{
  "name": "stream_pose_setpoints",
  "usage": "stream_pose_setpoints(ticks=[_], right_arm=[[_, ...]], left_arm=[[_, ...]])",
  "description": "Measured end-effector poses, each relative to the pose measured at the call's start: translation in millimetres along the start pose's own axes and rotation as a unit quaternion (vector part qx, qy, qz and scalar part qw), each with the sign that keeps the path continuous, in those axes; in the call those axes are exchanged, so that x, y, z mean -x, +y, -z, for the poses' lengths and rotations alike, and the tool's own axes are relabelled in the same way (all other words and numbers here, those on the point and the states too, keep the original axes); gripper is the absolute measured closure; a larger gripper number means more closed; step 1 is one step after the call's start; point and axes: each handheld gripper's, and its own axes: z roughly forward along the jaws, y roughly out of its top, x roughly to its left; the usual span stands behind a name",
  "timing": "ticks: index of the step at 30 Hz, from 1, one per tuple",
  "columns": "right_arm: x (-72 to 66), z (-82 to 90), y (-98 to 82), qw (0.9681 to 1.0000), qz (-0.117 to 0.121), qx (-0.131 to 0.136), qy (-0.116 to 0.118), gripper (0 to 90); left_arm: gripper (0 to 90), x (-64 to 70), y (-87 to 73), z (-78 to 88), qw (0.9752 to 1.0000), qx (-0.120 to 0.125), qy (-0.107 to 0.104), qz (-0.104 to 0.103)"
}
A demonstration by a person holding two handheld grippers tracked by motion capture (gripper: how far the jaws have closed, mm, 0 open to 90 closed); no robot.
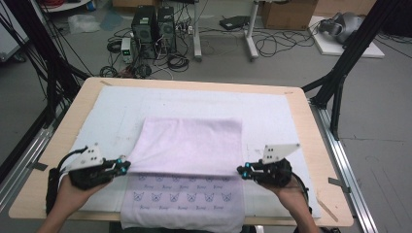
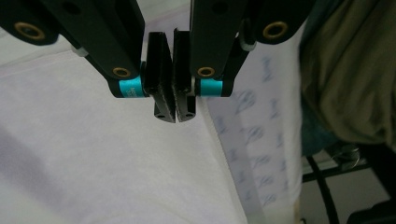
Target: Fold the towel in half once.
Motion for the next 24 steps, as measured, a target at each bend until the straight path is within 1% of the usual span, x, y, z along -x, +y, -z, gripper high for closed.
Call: stream_pose_setpoints(ticks=[1, 2, 3, 5, 6, 9, 10, 11, 13, 14, 15, 17, 19, 21, 22, 24], right_arm=[[-5.3, -1.0, -5.8, 1.0, 0.002, -0.007, 0.0, 82.1], [-7.4, -2.1, -9.9, 0.9999, 0.002, -0.007, -0.007, 77.6], [-7.1, -3.8, -15.5, 0.9999, -0.005, -0.012, -0.006, 75.7], [-4.5, -8.6, -20.2, 0.9998, -0.012, -0.018, -0.003, 73.5], [-2.6, -12.7, -21.2, 0.9997, -0.014, -0.02, -0.002, 72.1], [1.5, -28.2, -22.5, 0.9992, -0.003, -0.04, 0.003, 68.7], [3.2, -32.3, -24.0, 0.9989, -0.005, -0.046, 0.006, 68.1], [4.8, -34.9, -25.4, 0.9987, -0.005, -0.049, 0.007, 67.6], [7.9, -40.7, -31.0, 0.9981, -0.015, -0.059, 0.014, 67.2], [8.6, -42.6, -33.3, 0.9978, -0.016, -0.062, 0.015, 67.1], [8.0, -44.7, -35.2, 0.9974, -0.017, -0.068, 0.017, 67.7], [5.9, -48.2, -37.2, 0.9966, -0.013, -0.08, 0.016, 70.0], [4.8, -49.6, -36.2, 0.9968, -0.007, -0.079, 0.01, 78.0], [5.6, -49.9, -34.7, 0.9963, -0.009, -0.084, 0.013, 84.9], [5.7, -50.4, -34.2, 0.9963, -0.01, -0.084, 0.016, 86.4], [5.5, -50.5, -33.1, 0.9962, -0.007, -0.086, 0.015, 87.3]], left_arm=[[81.7, 3.3, -3.6, 1.2, 1.0, 0.0, -0.003, -0.002], [76.9, 4.6, -8.0, 0.8, 1.0, -0.006, -0.008, -0.001], [73.0, 3.9, -10.7, -1.6, 0.9998, -0.014, -0.01, -0.002], [71.8, 0.4, -14.2, -8.5, 0.9996, -0.024, -0.015, -0.004], [71.6, -2.5, -16.2, -14.9, 0.9994, -0.031, -0.016, -0.003], [70.9, -9.4, -22.2, -30.4, 0.9986, -0.047, -0.023, 0.001], [70.8, -10.4, -23.8, -33.6, 0.9983, -0.053, -0.022, 0.003], [70.0, -12.5, -26.8, -38.5, 0.9977, -0.062, -0.026, 0.004], [68.1, -14.9, -31.4, -43.3, 0.9965, -0.077, -0.033, 0.007], [67.7, -15.5, -33.9, -44.8, 0.996, -0.082, -0.035, 0.005], [67.6, -15.6, -36.5, -46.2, 0.9957, -0.084, -0.038, 0.005], [68.8, -14.7, -38.6, -46.2, 0.9961, -0.079, -0.039, 0.003], [77.1, -13.4, -38.0, -46.9, 0.9959, -0.08, -0.043, -0.002], [84.3, -11.3, -37.4, -47.6, 0.996, -0.079, -0.041, -0.009], [86.5, -10.4, -37.0, -47.5, 0.9961, -0.08, -0.037, -0.009], [87.7, -10.1, -36.3, -46.5, 0.9962, -0.079, -0.034, -0.007]])
